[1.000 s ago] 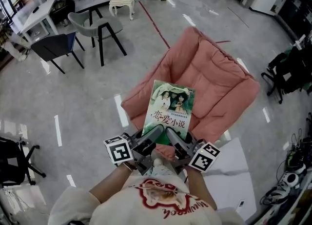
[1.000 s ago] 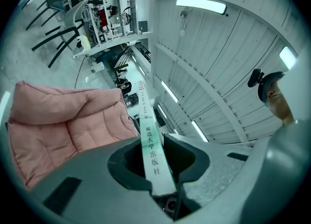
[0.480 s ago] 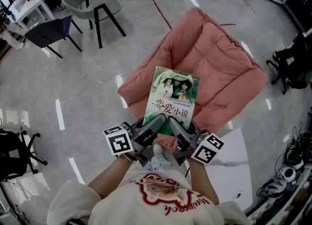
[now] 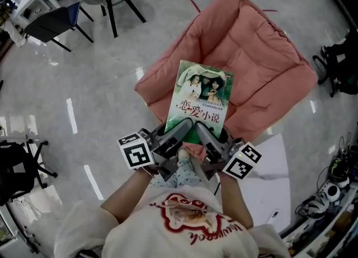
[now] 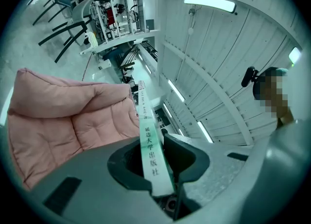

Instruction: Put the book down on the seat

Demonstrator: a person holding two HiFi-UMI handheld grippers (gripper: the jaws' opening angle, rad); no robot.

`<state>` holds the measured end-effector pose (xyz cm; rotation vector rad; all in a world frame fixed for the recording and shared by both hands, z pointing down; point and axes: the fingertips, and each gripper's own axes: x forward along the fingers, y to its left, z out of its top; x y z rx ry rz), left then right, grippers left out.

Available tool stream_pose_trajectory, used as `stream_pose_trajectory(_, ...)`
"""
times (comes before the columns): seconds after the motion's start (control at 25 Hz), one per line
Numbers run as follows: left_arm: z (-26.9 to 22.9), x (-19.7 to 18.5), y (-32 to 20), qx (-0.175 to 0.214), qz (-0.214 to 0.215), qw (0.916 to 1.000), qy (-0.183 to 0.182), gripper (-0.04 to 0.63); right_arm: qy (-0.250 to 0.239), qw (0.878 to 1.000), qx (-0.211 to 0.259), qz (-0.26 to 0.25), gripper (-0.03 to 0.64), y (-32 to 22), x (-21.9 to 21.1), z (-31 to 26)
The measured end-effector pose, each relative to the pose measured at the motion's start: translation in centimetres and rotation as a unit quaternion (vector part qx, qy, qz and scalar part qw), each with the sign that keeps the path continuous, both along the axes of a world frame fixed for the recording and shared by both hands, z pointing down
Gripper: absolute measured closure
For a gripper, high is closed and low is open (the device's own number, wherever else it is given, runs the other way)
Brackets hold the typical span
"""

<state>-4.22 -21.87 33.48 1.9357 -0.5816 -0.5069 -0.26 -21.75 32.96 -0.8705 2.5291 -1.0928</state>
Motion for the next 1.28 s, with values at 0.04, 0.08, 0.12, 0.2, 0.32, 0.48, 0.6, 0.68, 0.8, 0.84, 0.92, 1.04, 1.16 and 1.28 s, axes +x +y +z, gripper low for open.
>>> stream_pose_trajectory(0.04,0.2,0.1,0.0,-0.002,0.000,1.0000,0.000,0.512,0.000,1.000,-0.002,0.000,0.486,0.0,0.1,0.2)
stream_pose_trajectory(0.08,0.5,0.2,0.0,-0.003,0.000,1.0000,0.000,0.512,0.000,1.000,-0.004,0.001,0.486,0.0,0.2,0.5)
stream_pose_trajectory(0.12,0.8,0.3,-0.1,-0.006,0.000,1.0000,0.000,0.512,0.001,1.000,-0.006,0.001,0.486,-0.1,0.3,0.8)
stream_pose_trajectory(0.2,1.5,0.4,-0.2,-0.013,0.000,0.9999,0.000,0.512,0.002,1.000,-0.013,0.001,0.486,-0.2,0.4,1.5)
stream_pose_trajectory(0.32,3.5,0.2,-0.8,-0.027,0.002,0.9996,0.000,0.512,0.000,1.000,-0.027,0.003,0.486,-0.8,0.2,3.5)
stream_pose_trajectory(0.48,6.8,0.3,-1.5,-0.041,0.003,0.9991,-0.002,0.512,0.001,0.999,-0.041,0.003,0.486,-1.5,0.3,6.7)
stream_pose_trajectory(0.6,7.4,0.3,-1.5,-0.042,0.001,0.9991,-0.006,0.512,-0.001,0.999,-0.043,0.001,0.486,-1.6,0.3,7.4)
stream_pose_trajectory(0.68,7.5,0.3,-1.4,-0.043,0.001,0.9991,-0.008,0.512,-0.002,0.999,-0.045,0.001,0.486,-1.5,0.3,7.5)
stream_pose_trajectory(0.8,8.3,0.4,-1.4,-0.046,-0.002,0.9989,-0.010,0.512,-0.005,0.999,-0.050,0.001,0.486,-1.4,0.4,8.4)
stream_pose_trajectory(0.84,8.7,0.5,-1.4,-0.049,-0.003,0.9988,-0.011,0.512,-0.006,0.999,-0.052,0.001,0.486,-1.4,0.5,8.8)
stream_pose_trajectory(0.92,9.5,0.6,-1.4,-0.052,-0.005,0.9986,-0.011,0.512,-0.005,0.998,-0.056,-0.001,0.486,-1.5,0.6,9.5)
stream_pose_trajectory(1.04,10.3,0.7,-1.4,-0.056,-0.006,0.9983,-0.012,0.512,-0.002,0.998,-0.057,-0.006,0.486,-1.6,0.7,10.3)
stream_pose_trajectory(1.16,10.8,0.9,-1.4,-0.061,-0.010,0.9980,-0.012,0.512,-0.002,0.998,-0.059,-0.010,0.486,-1.5,0.9,10.8)
stream_pose_trajectory(1.28,11.1,0.9,-1.3,-0.064,-0.011,0.9978,-0.015,0.512,-0.004,0.998,-0.063,-0.010,0.486,-1.5,0.9,11.0)
